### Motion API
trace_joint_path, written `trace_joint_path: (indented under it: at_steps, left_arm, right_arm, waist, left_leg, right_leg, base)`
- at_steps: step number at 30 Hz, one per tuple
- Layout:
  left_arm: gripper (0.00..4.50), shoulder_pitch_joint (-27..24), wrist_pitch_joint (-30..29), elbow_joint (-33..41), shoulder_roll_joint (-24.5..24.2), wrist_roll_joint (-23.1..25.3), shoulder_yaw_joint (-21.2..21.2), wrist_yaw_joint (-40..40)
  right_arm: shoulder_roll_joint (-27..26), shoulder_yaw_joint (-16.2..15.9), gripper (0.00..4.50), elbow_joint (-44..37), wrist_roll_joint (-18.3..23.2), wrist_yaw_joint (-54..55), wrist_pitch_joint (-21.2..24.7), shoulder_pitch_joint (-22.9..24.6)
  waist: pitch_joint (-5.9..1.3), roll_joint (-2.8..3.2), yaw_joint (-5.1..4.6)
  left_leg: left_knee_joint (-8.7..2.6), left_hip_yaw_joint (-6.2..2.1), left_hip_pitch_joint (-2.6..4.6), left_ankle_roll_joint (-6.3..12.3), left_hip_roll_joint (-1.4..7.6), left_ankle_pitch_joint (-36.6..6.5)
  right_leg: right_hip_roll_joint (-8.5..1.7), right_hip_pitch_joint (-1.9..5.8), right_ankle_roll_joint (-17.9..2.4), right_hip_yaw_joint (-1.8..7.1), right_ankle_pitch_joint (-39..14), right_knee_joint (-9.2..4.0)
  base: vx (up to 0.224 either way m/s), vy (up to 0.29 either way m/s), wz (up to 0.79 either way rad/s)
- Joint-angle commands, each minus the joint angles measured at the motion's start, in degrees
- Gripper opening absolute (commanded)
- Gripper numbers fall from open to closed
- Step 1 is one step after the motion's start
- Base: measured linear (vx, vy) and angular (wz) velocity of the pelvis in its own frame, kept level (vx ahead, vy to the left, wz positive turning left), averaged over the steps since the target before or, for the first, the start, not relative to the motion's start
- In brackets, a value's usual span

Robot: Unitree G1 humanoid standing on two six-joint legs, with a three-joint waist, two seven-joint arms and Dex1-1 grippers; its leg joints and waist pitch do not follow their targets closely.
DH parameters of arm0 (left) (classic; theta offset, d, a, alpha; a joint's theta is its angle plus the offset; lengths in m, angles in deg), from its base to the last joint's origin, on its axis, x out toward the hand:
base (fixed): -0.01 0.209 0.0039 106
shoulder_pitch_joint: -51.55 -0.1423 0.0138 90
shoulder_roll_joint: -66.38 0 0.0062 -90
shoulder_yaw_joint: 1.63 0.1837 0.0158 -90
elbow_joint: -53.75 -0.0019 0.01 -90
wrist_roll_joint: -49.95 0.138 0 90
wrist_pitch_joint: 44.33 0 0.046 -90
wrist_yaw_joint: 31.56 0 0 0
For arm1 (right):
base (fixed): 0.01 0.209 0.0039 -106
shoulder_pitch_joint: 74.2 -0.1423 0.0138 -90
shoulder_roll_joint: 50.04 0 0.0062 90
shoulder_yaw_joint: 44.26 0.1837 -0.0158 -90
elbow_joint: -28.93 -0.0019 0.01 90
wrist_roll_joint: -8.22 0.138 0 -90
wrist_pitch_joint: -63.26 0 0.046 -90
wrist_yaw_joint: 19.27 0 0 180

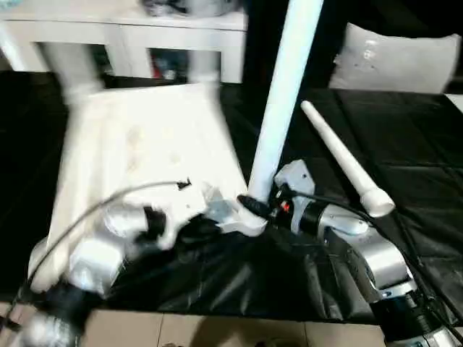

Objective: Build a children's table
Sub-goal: Insert table leg to table base

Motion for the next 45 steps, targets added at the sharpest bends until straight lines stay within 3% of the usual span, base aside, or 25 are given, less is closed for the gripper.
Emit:
trace_joint_path:
  at_steps: [1, 2, 3, 11, 18, 19, 22, 24, 27, 28, 29, 30, 31, 33, 34, 36, 37, 39, 40, 41, 45]
  left_arm:
    - [0.0, -0.35, -4.13, 9.96, 1.08, -1.71, -0.93, 1.36]
    - [0.0, -0.6, -5.0, 11.02, 1.5, -1.13, -0.37, 1.93]
    - [0.0, -0.42, -5.41, 11.13, 1.95, -0.82, -0.07, 2.34]
    - [0.0, 1.91, -6.65, 9.38, 2.92, 1.86, 1.19, 6.67]
    - [0.0, 3.08, -6.22, 7.84, 1.37, 4.69, 1.89, 8.86]
    - [0.0, 3.32, -5.3, 7.2, 1.43, 4.51, 1.75, 8.78]
    - [0.0, 3.91, -2.94, 5.79, 2.24, 3.27, 0.71, 8.78]
    - [0.0, 4.53, 0.05, 3.94, 2.92, 1.55, 0.1, 7.77]
    - [0.0, 5.12, 2.81, 1.36, 2.85, 0.51, 0.27, 6.81]
    - [0.0, 5.24, 3.83, 0.52, 2.47, 0.5, 0.6, 6.12]
    - [0.0, 5.43, 5.0, -0.58, 2.05, 0.62, 0.96, 5.54]
    - [0.0, 5.55, 5.77, -1.35, 1.81, 0.69, 1.18, 5.18]
    - [0.0, 5.95, 6.74, -2.69, 1.42, 0.76, 1.42, 4.45]
    - [0.0, 6.75, 8.32, -5.01, 0.92, 0.95, 1.65, 3.58]
    - [0.0, 6.75, 8.32, -5.01, 0.92, 0.95, 1.65, 3.58]
    - [0.0, 7.63, 10.11, -7.17, 0.14, 1.27, 2.31, 2.26]
    - [0.0, 8.63, 12.19, -9.35, -0.89, 1.47, 3.34, 0.25]
    - [0.0, 9.17, 13.5, -10.6, -1.41, 1.48, 3.9, -1.19]
    - [0.0, 9.42, 14.24, -11.2, -1.69, 1.32, 4.17, -2.26]
    - [0.0, 9.79, 15.45, -12.11, -2.08, 1.23, 4.61, -3.89]
    - [0.0, 10.75, 18.98, -14.53, -3.2, 0.87, 6.03, -8.11]
  right_arm:
    - [0.75, -1.17, 1.9, 9.51, -4.5, 3.32, 6.02, 2.25]
    - [0.75, -1.21, 1.9, 9.69, -4.46, 3.06, 5.92, 2.0]
    - [0.74, -1.24, 1.9, 9.86, -4.3, 2.71, 5.85, 1.73]
    - [1.24, -1.99, 1.9, 9.07, -2.99, 0.67, 6.33, 1.75]
    - [0.57, -1.48, 1.9, 11.56, -3.36, 1.29, 3.5, 1.08]
    - [0.16, -0.86, 2.25, 12.12, -3.07, 1.66, 3.24, 0.82]
    - [-0.43, 0.16, 2.46, 13.05, -2.92, 2.57, 2.29, 0.31]
    - [-0.57, 0.6, 2.78, 13.5, -2.65, 2.29, 1.32, -0.01]
    - [-0.33, 0.79, 2.91, 13.41, -2.27, 1.31, 0.21, -0.02]
    - [0.01, 0.53, 3.07, 13.16, -2.35, 0.69, -0.33, 0.11]
    - [0.4, 0.42, 3.29, 12.96, -2.56, 0.42, -1.04, 0.3]
    - [0.57, 0.45, 3.33, 12.99, -2.81, 0.21, -1.65, 0.41]
    - [1.13, 0.7, 3.41, 12.21, -2.66, -0.71, -2.95, 0.94]
    - [1.97, 1.25, 3.54, 11.0, -2.38, -1.81, -4.98, 1.76]
    - [1.97, 1.25, 3.66, 11.0, -2.38, -1.81, -4.98, 1.76]
    - [2.94, 1.83, 3.78, 9.7, -1.98, -3.05, -7.05, 2.73]
    - [4.14, 2.51, 3.86, 8.47, -1.46, -4.91, -9.76, 3.78]
    - [4.89, 2.89, 4.17, 7.95, -1.07, -6.18, -11.25, 4.24]
    - [5.46, 3.13, 4.22, 7.75, -0.89, -6.89, -11.79, 4.35]
    - [6.28, 3.85, 4.41, 7.4, 0.01, -8.17, -12.03, 4.45]
    - [8.42, 6.0, 4.41, 6.23, 2.7, -12.3, -12.32, 4.65]
  waist:
    - [-2.23, 0.8, 0.36]
    - [-2.13, 0.88, 0.54]
    - [-2.38, 0.6, 0.53]
    - [-2.74, 0.7, 0.97]
    - [-2.73, 0.78, 1.22]
    - [-2.71, 0.91, 1.19]
    - [-2.66, 0.88, 1.07]
    - [-2.82, 0.89, 1.18]
    - [-2.99, 1.16, 1.37]
    - [-3.14, 1.59, 1.63]
    - [-3.1, 1.34, 1.64]
    - [-3.23, 1.47, 1.78]
    - [-3.36, 1.71, 2.09]
    - [-3.59, 1.54, 2.41]
    - [-3.84, 1.31, 2.45]
    - [-3.91, 1.7, 2.68]
    - [-4.11, 1.85, 2.85]
    - [-4.54, 1.79, 3.24]
    - [-4.97, 1.87, 3.43]
    - [-4.95, 1.89, 3.45]
    - [-4.7, 1.95, 3.71]
  left_leg:
    - [-5.17, -2.22, 0.58, -2.42, 3.42, -26.05]
    - [-5.02, -2.02, 0.75, -1.96, 3.31, -25.42]
    - [-4.93, -1.97, 0.78, -1.79, 3.36, -24.87]
    - [-4.91, -1.82, 0.71, -1.41, 3.28, -22.87]
    - [-4.77, -1.96, 0.87, -1.82, 3.18, -24.21]
    - [-4.83, -2.01, 0.83, -1.95, 3.18, -24.4]
    - [-4.66, -2.07, 1.18, -2.2, 3.02, -26.29]
    - [-4.62, -2.08, 0.96, -2.07, 3.02, -25.75]
    - [-4.64, -1.97, 0.91, -2.01, 3.05, -24.95]
    - [-4.65, -1.94, 1.0, -2.03, 3.17, -24.35]
    - [-4.64, -1.82, 0.9, -1.87, 3.14, -24.01]
    - [-4.65, -1.8, 0.82, -1.79, 3.12, -23.14]
    - [-4.53, -1.69, 0.81, -1.39, 3.09, -22.08]
    - [-4.31, -1.29, 0.77, -0.92, 3.07, -20.18]
    - [-4.22, -1.39, 0.29, -0.23, 3.0, -17.16]
    - [-3.9, -1.14, 0.52, 0.62, 3.02, -15.27]
    - [-3.78, -1.16, 0.28, 1.09, 2.95, -13.75]
    - [-3.47, -1.16, -0.02, 1.97, 2.94, -10.22]
    - [-3.07, -1.11, -0.07, 2.96, 2.91, -7.09]
    - [-2.94, -1.13, -0.25, 4.19, 2.93, -5.12]
    - [-2.91, -0.97, -0.02, 5.37, 3.1, -7.38]
  right_leg:
    - [-4.68, 0.72, -10.48, 3.11, -25.34, -5.71]
    - [-4.6, 0.5, -10.48, 3.13, -25.53, -5.95]
    - [-4.6, 0.64, -10.45, 3.15, -25.27, -5.93]
    - [-4.3, 0.91, -10.31, 3.0, -22.15, -5.73]
    - [-4.44, 0.7, -9.25, 2.93, -25.51, -6.09]
    - [-4.38, 0.72, -9.14, 2.88, -25.54, -6.03]
    - [-4.39, 0.32, -8.71, 2.76, -28.13, -6.41]
    - [-4.43, 0.49, -8.59, 2.78, -27.12, -6.38]
    - [-4.34, 0.65, -9.33, 2.82, -24.43, -6.06]
    - [-4.39, 0.7, -9.89, 2.88, -22.54, -5.85]
    - [-4.32, 0.73, -10.0, 2.88, -21.81, -5.96]
    - [-4.26, 1.03, -10.41, 2.85, -20.07, -5.66]
    - [-4.35, 1.14, -10.85, 2.9, -18.62, -5.63]
    - [-4.36, 1.32, -11.73, 3.01, -15.62, -5.56]
    - [-4.39, 2.0, -12.26, 2.96, -12.6, -4.89]
    - [-4.26, 1.8, -12.99, 2.93, -10.48, -4.77]
    - [-4.31, 2.21, -13.31, 2.85, -9.05, -4.55]
    - [-4.24, 2.57, -13.94, 2.75, -3.9, -3.96]
    - [-4.16, 2.68, -14.72, 2.67, 1.58, -3.35]
    - [-4.07, 2.65, -15.65, 2.52, 5.28, -2.92]
    - [-4.32, 2.63, -16.38, 2.44, 2.03, -3.3]
  base:
    - [0.0, 0.0, 0.0]
    - [0.0, 0.0, 0.0]
    - [0.0, 0.0, 0.0]
    - [0.0, 0.0, 0.0]
    - [0.0, 0.0, 0.0]
    - [0.0, 0.0, 0.0]
    - [0.0, 0.0, 0.0]
    - [0.0, 0.0, 0.0]
    - [0.0, 0.0, 0.0]
    - [0.0, 0.0, 0.0]
    - [0.0, 0.0, 0.0]
    - [0.0, 0.0, 0.0]
    - [0.0, 0.0, 0.0]
    - [0.0, 0.0, 0.0]
    - [0.0, 0.0, 0.0]
    - [0.0, 0.0, 0.0]
    - [0.0, 0.0, 0.0]
    - [0.0, 0.0, 0.0]
    - [0.0, 0.0, 0.0]
    - [0.0, 0.0, 0.0]
    - [0.0, 0.0, 0.0]
